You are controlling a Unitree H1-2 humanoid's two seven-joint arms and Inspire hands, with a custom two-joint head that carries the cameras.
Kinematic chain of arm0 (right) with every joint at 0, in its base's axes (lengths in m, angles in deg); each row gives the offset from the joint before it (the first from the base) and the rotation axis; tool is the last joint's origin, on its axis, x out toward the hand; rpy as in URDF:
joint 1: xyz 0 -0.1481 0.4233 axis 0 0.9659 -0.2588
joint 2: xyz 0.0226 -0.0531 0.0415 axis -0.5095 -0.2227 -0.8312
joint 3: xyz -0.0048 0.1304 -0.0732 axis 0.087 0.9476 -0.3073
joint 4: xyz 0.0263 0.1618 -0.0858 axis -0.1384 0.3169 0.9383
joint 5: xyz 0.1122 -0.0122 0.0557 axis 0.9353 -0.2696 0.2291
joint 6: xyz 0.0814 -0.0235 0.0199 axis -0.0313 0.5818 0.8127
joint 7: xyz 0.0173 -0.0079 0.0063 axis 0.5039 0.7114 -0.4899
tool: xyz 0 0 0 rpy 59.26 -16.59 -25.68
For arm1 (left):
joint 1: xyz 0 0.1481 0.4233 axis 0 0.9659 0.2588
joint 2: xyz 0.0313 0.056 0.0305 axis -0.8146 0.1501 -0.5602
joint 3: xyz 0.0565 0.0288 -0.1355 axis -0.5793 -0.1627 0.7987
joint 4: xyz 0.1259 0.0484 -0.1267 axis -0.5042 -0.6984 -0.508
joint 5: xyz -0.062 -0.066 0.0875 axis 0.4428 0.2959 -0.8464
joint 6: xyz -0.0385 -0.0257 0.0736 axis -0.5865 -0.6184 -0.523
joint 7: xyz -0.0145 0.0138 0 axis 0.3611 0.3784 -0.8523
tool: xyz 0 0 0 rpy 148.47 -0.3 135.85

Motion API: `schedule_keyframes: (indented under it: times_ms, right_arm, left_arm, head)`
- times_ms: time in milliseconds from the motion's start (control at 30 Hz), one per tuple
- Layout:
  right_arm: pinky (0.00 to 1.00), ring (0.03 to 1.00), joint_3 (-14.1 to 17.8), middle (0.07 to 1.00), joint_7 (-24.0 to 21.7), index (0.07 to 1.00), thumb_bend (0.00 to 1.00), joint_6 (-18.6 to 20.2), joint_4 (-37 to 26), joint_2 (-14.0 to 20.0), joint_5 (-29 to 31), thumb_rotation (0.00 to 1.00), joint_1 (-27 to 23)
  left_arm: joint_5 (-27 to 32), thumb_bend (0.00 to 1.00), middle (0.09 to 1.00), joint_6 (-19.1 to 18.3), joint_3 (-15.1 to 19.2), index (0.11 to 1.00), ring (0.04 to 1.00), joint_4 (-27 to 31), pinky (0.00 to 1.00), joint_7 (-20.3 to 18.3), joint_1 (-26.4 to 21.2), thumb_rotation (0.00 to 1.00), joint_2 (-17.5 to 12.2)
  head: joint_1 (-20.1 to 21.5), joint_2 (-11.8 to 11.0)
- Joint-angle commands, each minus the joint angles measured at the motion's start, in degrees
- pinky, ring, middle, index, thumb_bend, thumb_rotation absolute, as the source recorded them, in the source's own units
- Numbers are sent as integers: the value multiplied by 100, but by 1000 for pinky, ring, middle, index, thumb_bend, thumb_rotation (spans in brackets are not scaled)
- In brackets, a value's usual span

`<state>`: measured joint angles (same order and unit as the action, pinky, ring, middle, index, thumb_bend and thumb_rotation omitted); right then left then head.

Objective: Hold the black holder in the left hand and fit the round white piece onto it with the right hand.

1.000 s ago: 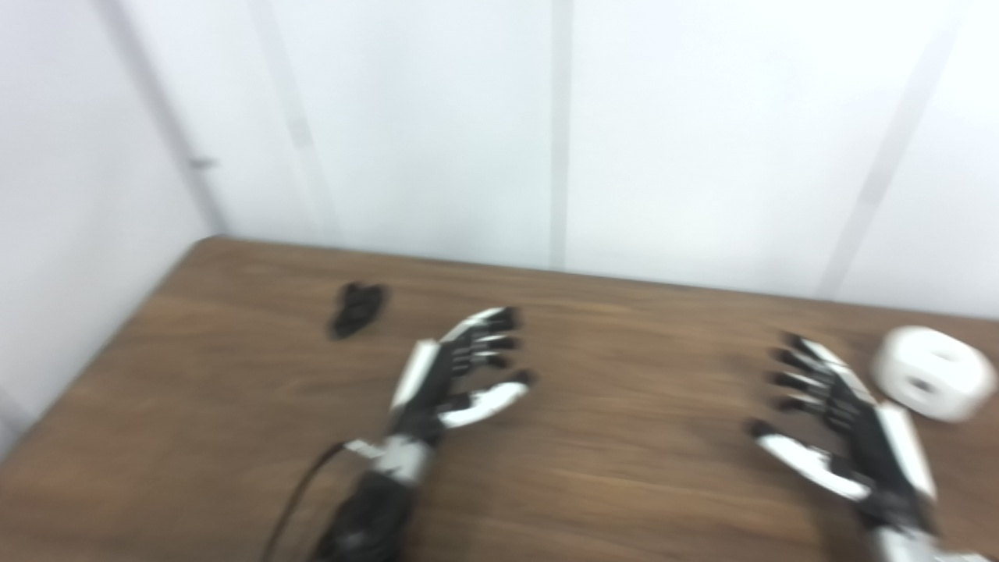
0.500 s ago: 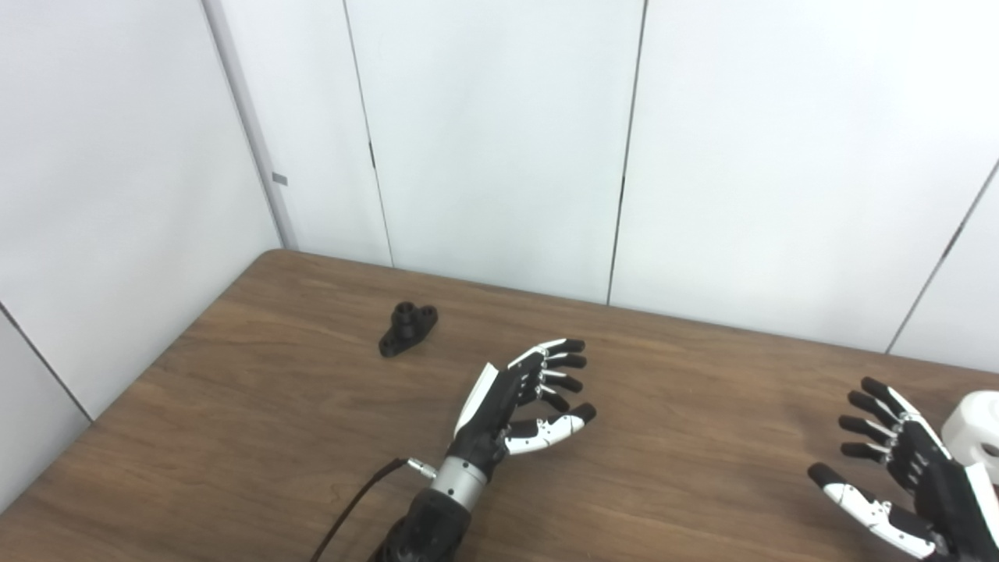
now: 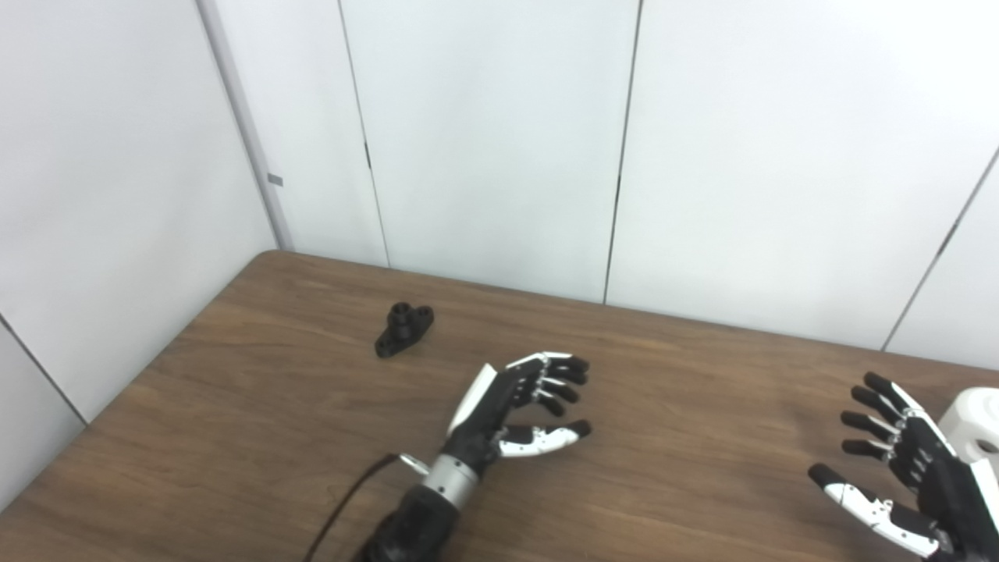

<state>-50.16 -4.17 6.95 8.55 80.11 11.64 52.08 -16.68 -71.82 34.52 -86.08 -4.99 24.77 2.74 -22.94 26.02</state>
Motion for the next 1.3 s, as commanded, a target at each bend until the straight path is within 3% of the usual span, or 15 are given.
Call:
schedule_keyframes:
  times_ms: [0,167,300,400,567,667,833,1033,1167,1267]
  right_arm:
    - [652,773,52,858,-9,878,382,-141,-169,42,67,0,-164]
    - [635,765,32,862,-10,879,371,-131,-182,17,64,0,-156]
    - [627,758,-6,860,-9,884,374,-41,-237,-5,28,0,-142]
    - [627,753,2,865,-16,884,376,-35,-181,5,57,0,-161]
    - [648,762,5,875,-37,889,375,-32,-173,9,98,0,-140]
    - [630,749,6,864,-42,890,370,-70,-190,27,94,0,-123]
    - [640,751,26,867,-61,889,370,-54,-229,24,158,0,-115]
    - [665,766,23,874,-75,896,364,25,-293,19,173,0,-109]
    - [646,749,23,866,-46,887,350,-66,-252,29,111,0,-123]
    - [643,748,35,864,-50,882,348,-40,-301,46,108,0,-116]
  left_arm:
    - [-272,659,721,-235,89,713,681,446,585,104,-289,42,-193]
    - [-577,679,723,-744,211,712,696,754,613,140,-455,68,-502]
    - [-1161,699,728,-1088,337,687,710,916,563,418,-646,92,-715]
    - [-1313,709,731,-1331,483,684,738,982,618,542,-779,102,-793]
    - [-1520,707,759,-1363,726,681,792,712,717,881,-934,79,-1027]
    - [-1516,714,754,-1256,844,676,786,547,713,1016,-983,43,-1195]
    - [-1550,721,762,-1147,1010,683,781,255,707,1290,-1044,65,-1427]
    - [-1931,737,797,-1412,1028,755,791,148,650,1709,-1085,87,-1491]
    - [-2663,817,805,-1807,842,794,800,39,630,2098,-1119,208,-1534]
    - [-2958,894,875,-2229,723,805,881,-13,714,2106,-1156,300,-1512]
  head:
    - [0,9]
    - [0,14]
    - [-15,8]
    - [-12,11]
    - [-22,8]
    - [-36,23]
    - [-46,43]
    - [-67,50]
    - [-61,75]
    - [-46,95]
